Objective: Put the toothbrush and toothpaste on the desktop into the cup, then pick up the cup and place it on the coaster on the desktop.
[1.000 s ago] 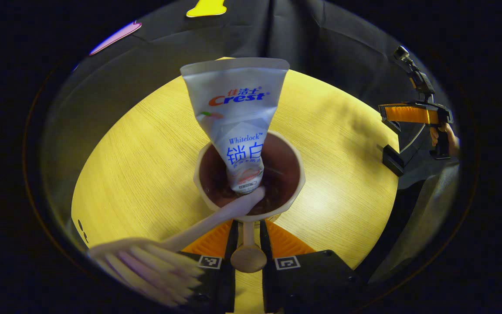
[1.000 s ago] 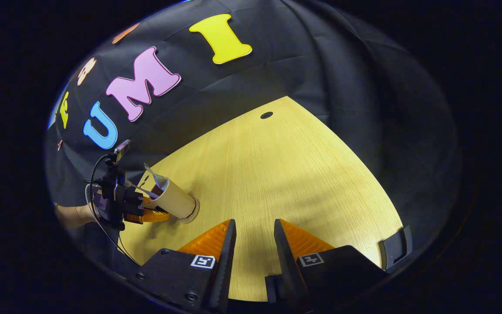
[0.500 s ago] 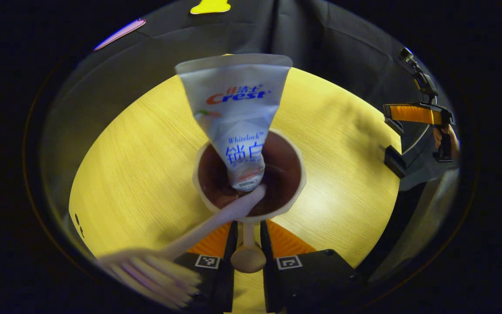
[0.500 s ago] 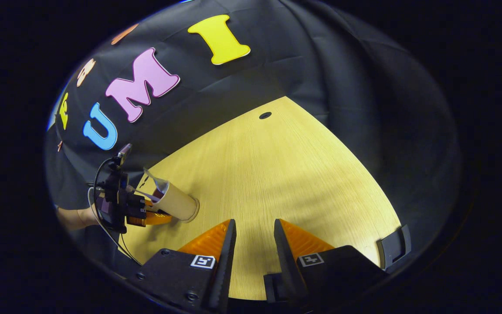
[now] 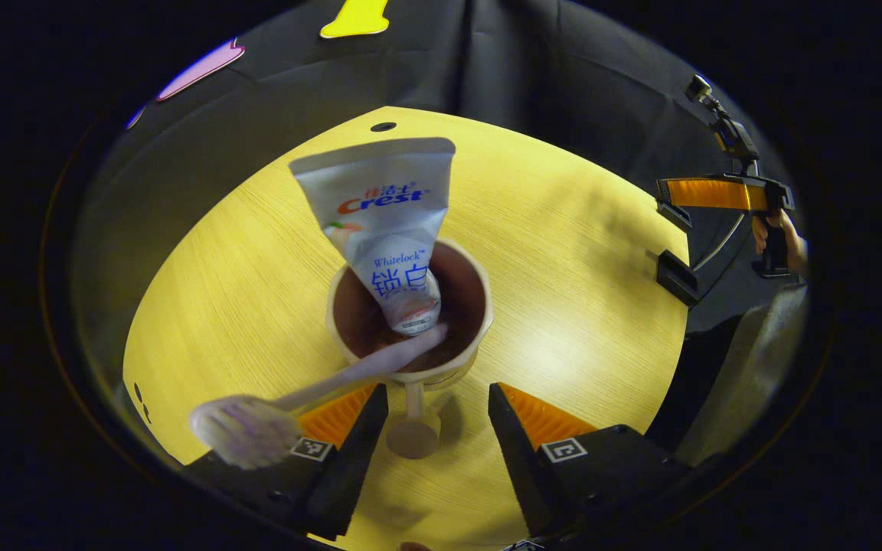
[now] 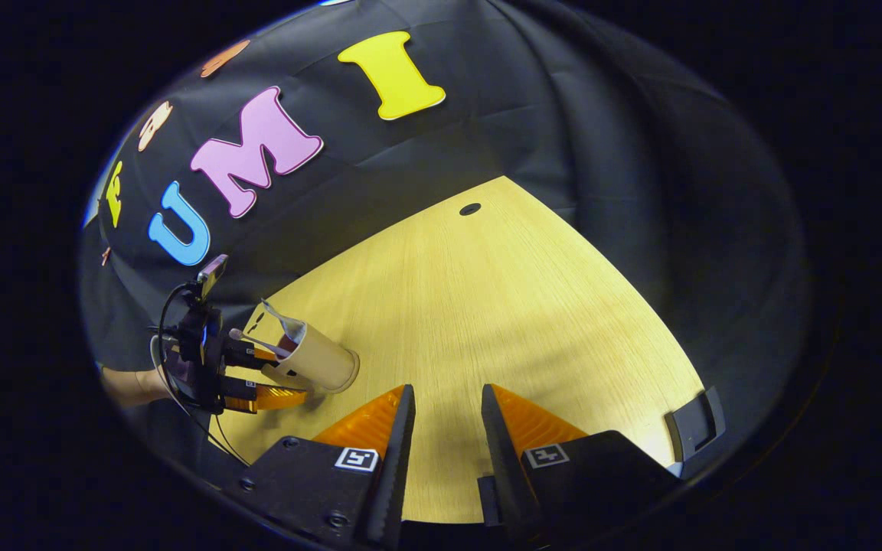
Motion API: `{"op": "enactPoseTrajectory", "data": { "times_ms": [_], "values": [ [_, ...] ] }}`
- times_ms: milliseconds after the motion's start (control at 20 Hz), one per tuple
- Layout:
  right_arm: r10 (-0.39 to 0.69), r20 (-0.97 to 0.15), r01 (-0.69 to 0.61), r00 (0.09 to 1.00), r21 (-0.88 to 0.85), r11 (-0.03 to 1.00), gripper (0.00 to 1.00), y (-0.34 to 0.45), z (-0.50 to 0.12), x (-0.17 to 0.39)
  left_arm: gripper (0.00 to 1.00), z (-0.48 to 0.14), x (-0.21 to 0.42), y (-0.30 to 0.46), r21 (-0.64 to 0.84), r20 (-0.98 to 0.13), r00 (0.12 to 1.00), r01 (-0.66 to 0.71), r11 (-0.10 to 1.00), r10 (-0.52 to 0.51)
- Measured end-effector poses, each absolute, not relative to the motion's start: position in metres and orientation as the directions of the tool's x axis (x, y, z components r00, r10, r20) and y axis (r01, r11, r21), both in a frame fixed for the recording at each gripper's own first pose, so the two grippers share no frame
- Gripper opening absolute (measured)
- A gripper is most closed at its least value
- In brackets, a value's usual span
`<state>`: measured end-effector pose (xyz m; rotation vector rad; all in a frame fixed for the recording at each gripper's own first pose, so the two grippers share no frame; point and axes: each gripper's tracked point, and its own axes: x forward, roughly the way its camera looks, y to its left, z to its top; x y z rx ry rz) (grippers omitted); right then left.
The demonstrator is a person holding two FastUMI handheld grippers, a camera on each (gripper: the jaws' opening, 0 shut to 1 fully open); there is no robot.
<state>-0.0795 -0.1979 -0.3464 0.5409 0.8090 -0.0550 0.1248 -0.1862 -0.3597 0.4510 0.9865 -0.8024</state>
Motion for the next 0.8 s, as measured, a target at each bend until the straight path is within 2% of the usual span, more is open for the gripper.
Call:
{"op": "enactPoseTrajectory", "data": {
  "times_ms": [200, 450, 550, 600, 650, 700, 750, 800],
  "values": [
    [0.137, -0.693, 0.252, 0.708, 0.429, 0.868, 0.54, -0.189, -0.335, -0.084, 0.88, -0.344, 0.121, -0.180, 0.014, -0.840, 0.358, 0.767, 0.642, -0.409],
    [0.133, -0.682, 0.238, 0.720, 0.422, 0.875, 0.56, -0.163, -0.317, -0.086, 0.88, -0.299, 0.101, -0.162, 0.042, -0.773, 0.445, 0.748, 0.662, -0.453],
    [0.140, -0.677, 0.221, 0.722, 0.418, 0.881, 0.60, -0.148, -0.310, -0.084, 0.88, -0.281, 0.094, -0.152, 0.034, -0.739, 0.480, 0.727, 0.685, -0.473],
    [0.146, -0.674, 0.210, 0.724, 0.416, 0.885, 0.51, -0.140, -0.306, -0.083, 0.88, -0.273, 0.091, -0.145, 0.029, -0.722, 0.500, 0.713, 0.701, -0.479],
    [0.151, -0.672, 0.199, 0.725, 0.415, 0.888, 0.60, -0.132, -0.301, -0.081, 0.88, -0.263, 0.087, -0.138, 0.023, -0.704, 0.521, 0.695, 0.718, -0.482],
    [0.157, -0.667, 0.187, 0.729, 0.415, 0.891, 0.51, -0.123, -0.296, -0.078, 0.88, -0.254, 0.084, -0.130, 0.015, -0.684, 0.545, 0.674, 0.738, -0.484],
    [0.166, -0.660, 0.172, 0.733, 0.415, 0.893, 0.62, -0.113, -0.291, -0.075, 0.88, -0.248, 0.082, -0.124, 0.002, -0.666, 0.568, 0.650, 0.760, -0.484],
    [0.173, -0.656, 0.157, 0.735, 0.413, 0.897, 0.64, -0.104, -0.285, -0.071, 0.88, -0.243, 0.081, -0.117, -0.007, -0.647, 0.592, 0.625, 0.781, -0.480]
  ]
}}
